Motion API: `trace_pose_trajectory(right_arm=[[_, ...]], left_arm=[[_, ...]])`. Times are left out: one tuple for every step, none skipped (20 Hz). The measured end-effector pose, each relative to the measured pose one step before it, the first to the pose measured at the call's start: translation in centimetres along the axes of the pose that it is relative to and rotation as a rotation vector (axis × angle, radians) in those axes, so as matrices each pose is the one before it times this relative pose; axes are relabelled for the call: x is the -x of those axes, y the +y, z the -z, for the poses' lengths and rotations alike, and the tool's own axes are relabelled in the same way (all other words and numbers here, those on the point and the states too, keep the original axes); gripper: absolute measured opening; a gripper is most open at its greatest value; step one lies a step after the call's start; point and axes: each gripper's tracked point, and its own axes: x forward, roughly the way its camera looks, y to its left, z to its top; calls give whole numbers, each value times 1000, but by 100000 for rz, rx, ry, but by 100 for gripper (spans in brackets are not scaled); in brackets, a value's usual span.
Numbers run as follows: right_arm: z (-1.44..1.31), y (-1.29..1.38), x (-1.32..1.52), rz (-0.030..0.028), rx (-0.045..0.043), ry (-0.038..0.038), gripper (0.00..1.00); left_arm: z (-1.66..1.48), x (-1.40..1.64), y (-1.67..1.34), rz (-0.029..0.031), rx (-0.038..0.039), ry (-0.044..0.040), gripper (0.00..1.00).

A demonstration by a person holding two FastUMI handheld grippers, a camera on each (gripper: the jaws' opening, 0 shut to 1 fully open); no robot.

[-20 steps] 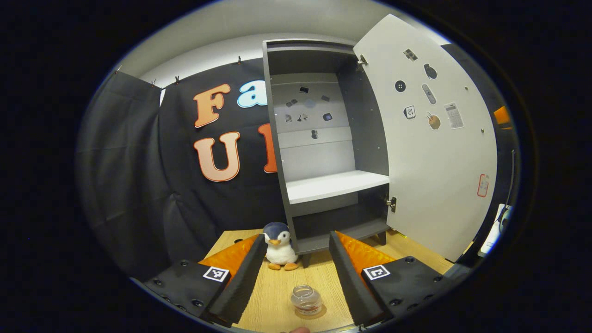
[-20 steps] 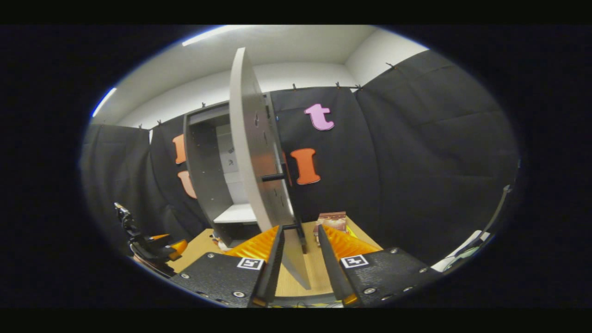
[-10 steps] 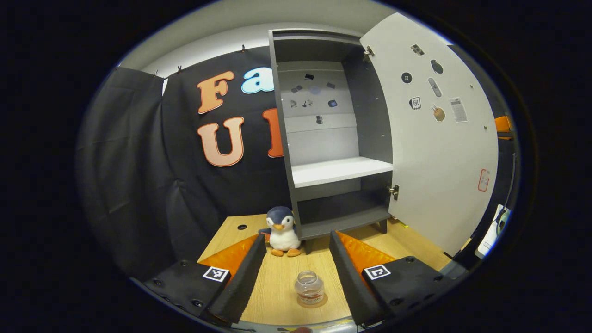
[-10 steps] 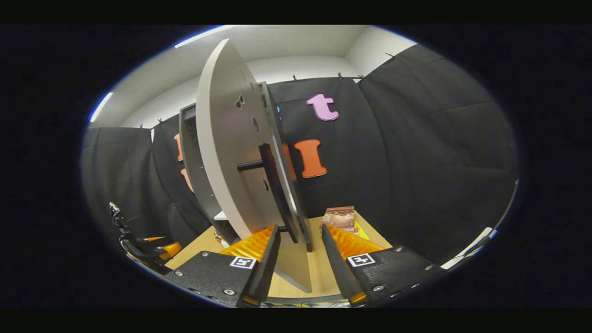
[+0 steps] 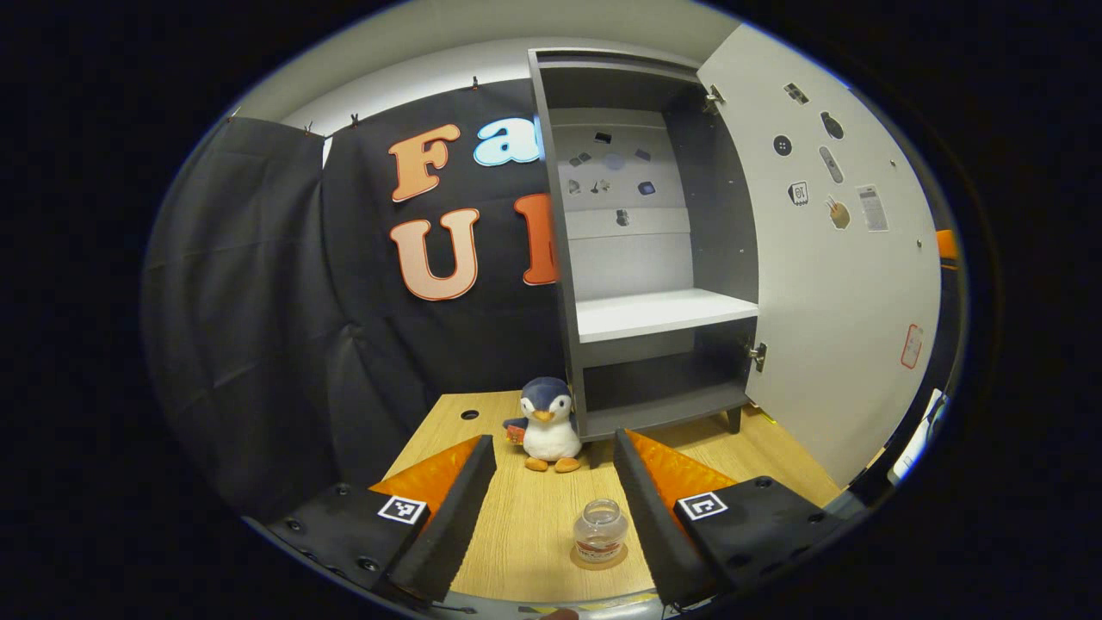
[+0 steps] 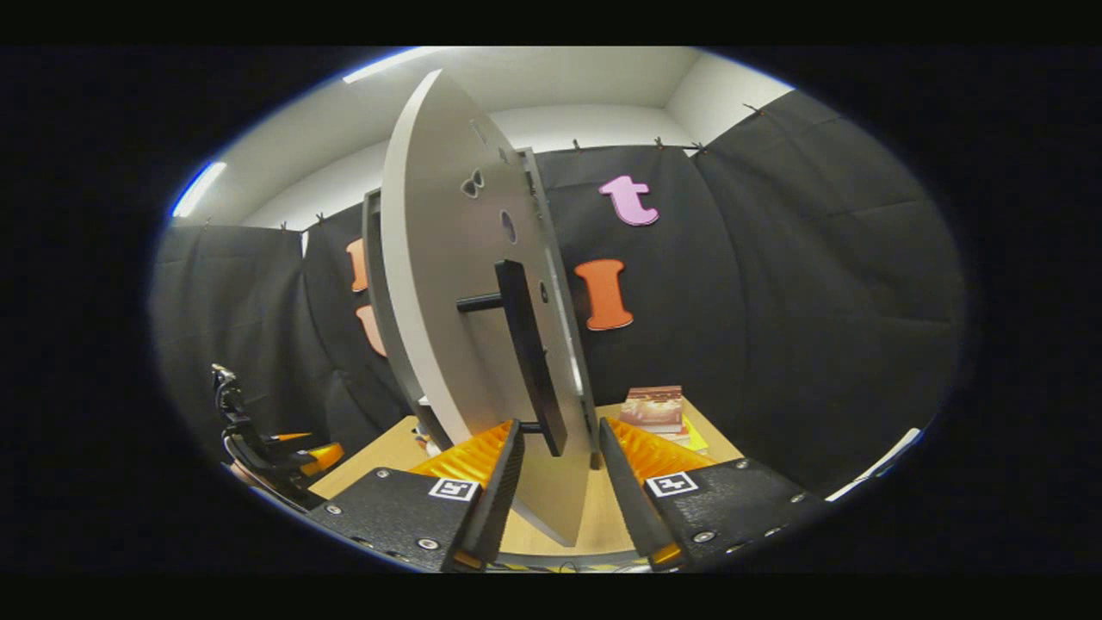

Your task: Open the cabinet door with the right hand, grasp the bottle in the cabinet with the left hand and place it on the coaster, then close the cabinet door with the right hand.

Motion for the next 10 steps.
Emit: trace_pose_trajectory(right_arm=[[123, 979, -278, -1820, 116, 402, 57], [171, 1115, -412, -2111, 311, 420, 57], [210, 1168, -556, -2404, 456, 298, 57], [195, 1095, -492, -1831, -20, 99, 57], [14, 979, -467, -1637, 43, -70, 57], [140, 873, -556, -1183, -86, -221, 57], [53, 716, -422, -1004, 89, -66, 66], [197, 697, -526, -184, -48, 263, 67], [84, 483, -455, -117, -97, 285, 67], [-20, 418, -640, -375, 746, 290, 61]], left_arm=[[-137, -205, 354, 157, 6, -254, 91], [340, 315, 807, 25, -69, -135, 91], [-157, -166, 555, 5, -14, -635, 91], [-197, -171, 700, -552, 12, -692, 90], [193, -240, 779, -636, 61, -71, 90], [49, -190, 748, -611, 553, 93, 91], [195, -296, 541, 16, 860, 454, 91], [204, -299, 542, 5, 821, 659, 90], [117, -311, 641, 84, 708, 564, 89], [2, -335, 615, -99, 424, 453, 91]])
